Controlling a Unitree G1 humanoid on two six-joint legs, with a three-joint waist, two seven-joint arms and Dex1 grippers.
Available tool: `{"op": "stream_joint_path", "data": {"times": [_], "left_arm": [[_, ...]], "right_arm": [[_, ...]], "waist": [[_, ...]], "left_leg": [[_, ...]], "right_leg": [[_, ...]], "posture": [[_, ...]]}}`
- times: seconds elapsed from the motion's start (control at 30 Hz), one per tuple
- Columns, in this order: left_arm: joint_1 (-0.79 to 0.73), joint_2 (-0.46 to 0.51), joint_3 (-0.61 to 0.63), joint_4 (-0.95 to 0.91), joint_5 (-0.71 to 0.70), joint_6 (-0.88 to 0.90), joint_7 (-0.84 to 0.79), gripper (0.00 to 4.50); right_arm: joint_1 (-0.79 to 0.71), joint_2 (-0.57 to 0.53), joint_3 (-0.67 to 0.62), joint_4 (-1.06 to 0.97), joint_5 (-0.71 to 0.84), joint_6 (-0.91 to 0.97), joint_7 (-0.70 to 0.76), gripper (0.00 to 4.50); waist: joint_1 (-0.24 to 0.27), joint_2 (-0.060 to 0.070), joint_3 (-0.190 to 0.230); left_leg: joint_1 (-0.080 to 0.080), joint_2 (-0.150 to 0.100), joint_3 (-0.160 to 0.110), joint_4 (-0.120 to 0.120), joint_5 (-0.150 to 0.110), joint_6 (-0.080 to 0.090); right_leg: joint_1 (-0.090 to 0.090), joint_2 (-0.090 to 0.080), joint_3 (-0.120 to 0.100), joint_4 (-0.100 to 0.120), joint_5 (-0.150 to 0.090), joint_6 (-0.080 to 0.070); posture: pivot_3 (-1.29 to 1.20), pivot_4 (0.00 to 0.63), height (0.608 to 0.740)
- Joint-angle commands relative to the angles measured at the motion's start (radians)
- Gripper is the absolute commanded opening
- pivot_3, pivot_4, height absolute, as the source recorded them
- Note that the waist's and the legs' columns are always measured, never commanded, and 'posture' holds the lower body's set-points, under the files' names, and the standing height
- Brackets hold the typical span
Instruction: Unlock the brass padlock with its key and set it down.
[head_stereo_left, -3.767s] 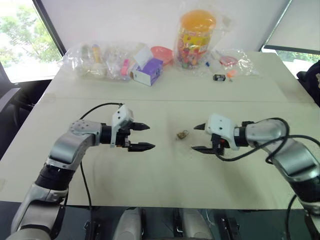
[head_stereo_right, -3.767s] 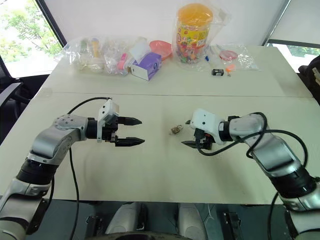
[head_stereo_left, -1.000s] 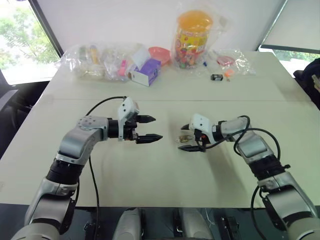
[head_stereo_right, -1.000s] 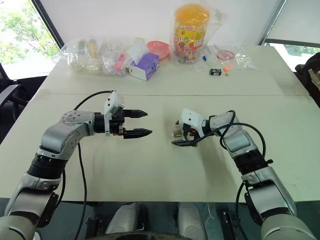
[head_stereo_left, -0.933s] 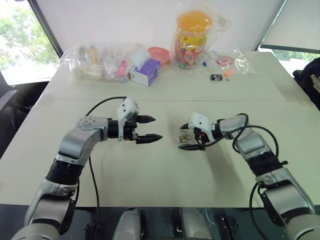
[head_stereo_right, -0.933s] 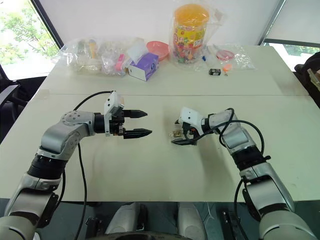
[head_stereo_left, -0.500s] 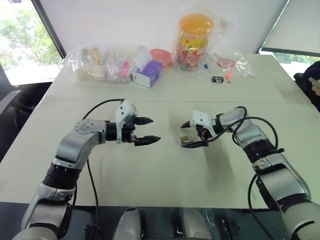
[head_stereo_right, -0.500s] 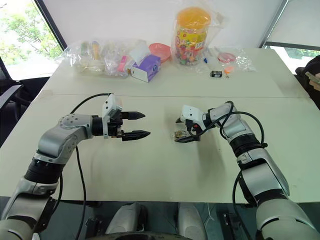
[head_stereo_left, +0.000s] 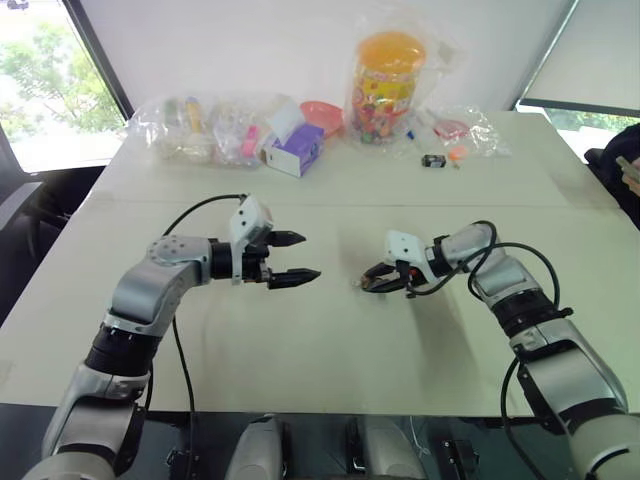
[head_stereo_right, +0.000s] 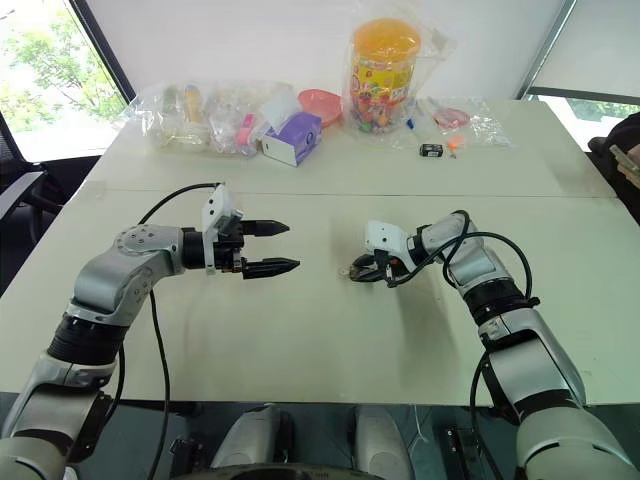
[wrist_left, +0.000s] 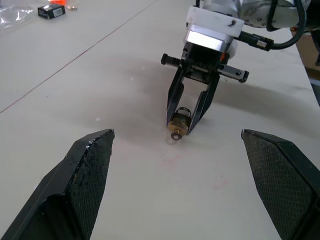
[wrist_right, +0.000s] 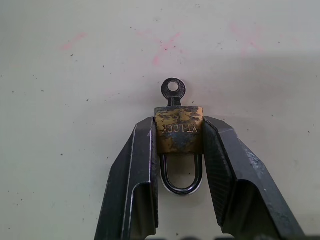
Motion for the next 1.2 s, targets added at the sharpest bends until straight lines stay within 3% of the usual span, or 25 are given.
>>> {"op": "stream_joint_path", "data": {"times": [0.03, 0.23, 0.4, 0.67, 0.93, 1.03, 1.1, 1.2], "left_arm": [[-0.019, -0.002, 0.006, -0.014, -0.009, -0.005, -0.010, 4.27], [-0.027, -0.035, 0.025, -0.003, -0.067, 0.063, -0.007, 4.27], [-0.075, -0.055, 0.061, 0.032, -0.146, 0.153, -0.017, 4.27], [-0.143, -0.064, 0.065, 0.074, -0.202, 0.201, -0.071, 4.27], [-0.165, -0.082, 0.046, 0.105, -0.163, 0.169, -0.076, 4.27], [-0.173, -0.093, 0.043, 0.110, -0.164, 0.168, -0.071, 3.47], [-0.174, -0.095, 0.035, 0.106, -0.161, 0.165, -0.073, 2.54], [-0.178, -0.108, 0.031, 0.109, -0.157, 0.163, -0.060, 2.54]], "right_arm": [[0.090, -0.076, 0.028, -0.056, -0.122, -0.006, -0.089, 0.69], [0.176, -0.137, -0.051, -0.381, -0.282, -0.193, -0.419, 0.69], [0.248, -0.181, -0.117, -0.609, -0.382, -0.304, -0.583, 0.69], [0.296, -0.148, -0.159, -0.854, -0.380, -0.264, -0.625, 0.69], [0.296, -0.124, -0.147, -0.931, -0.387, -0.199, -0.604, 0.69], [0.293, -0.119, -0.141, -0.947, -0.384, -0.181, -0.592, 0.69], [0.292, -0.118, -0.139, -0.958, -0.385, -0.171, -0.584, 0.69], [0.288, -0.115, -0.138, -0.969, -0.385, -0.160, -0.575, 0.69]], "waist": [[0.004, 0.000, 0.000], [0.006, 0.000, 0.000], [-0.001, 0.002, 0.002], [-0.004, 0.001, 0.003], [-0.001, 0.001, 0.003], [-0.001, 0.001, 0.003], [-0.001, 0.001, 0.003], [-0.001, 0.001, 0.003]], "left_leg": [[-0.001, 0.000, 0.000, 0.000, 0.000, 0.000], [-0.006, -0.001, -0.001, 0.000, 0.000, 0.000], [-0.012, -0.001, 0.000, 0.000, 0.000, 0.000], [-0.021, 0.000, 0.000, 0.002, 0.001, -0.001], [-0.022, -0.001, 0.000, 0.002, 0.001, -0.001], [-0.022, -0.001, 0.000, 0.002, 0.001, -0.001], [-0.022, -0.001, 0.000, 0.002, 0.001, -0.001], [-0.022, -0.001, 0.000, 0.002, 0.001, -0.001]], "right_leg": [[0.000, 0.000, 0.000, 0.000, 0.000, 0.000], [-0.004, -0.002, 0.000, -0.002, 0.000, 0.000], [-0.012, 0.000, 0.000, -0.001, 0.000, 0.000], [-0.023, 0.004, 0.000, 0.003, 0.000, 0.000], [-0.023, 0.005, 0.000, 0.003, 0.000, 0.000], [-0.023, 0.005, 0.000, 0.003, 0.000, 0.000], [-0.023, 0.005, 0.000, 0.003, 0.000, 0.000], [-0.023, 0.005, 0.000, 0.003, 0.000, 0.000]], "posture": [[0.00, 0.150, 0.740], [0.00, 0.150, 0.740], [0.00, 0.150, 0.740], [0.00, 0.150, 0.740], [0.00, 0.150, 0.740], [0.00, 0.150, 0.740], [0.00, 0.150, 0.740], [0.00, 0.150, 0.740]]}}
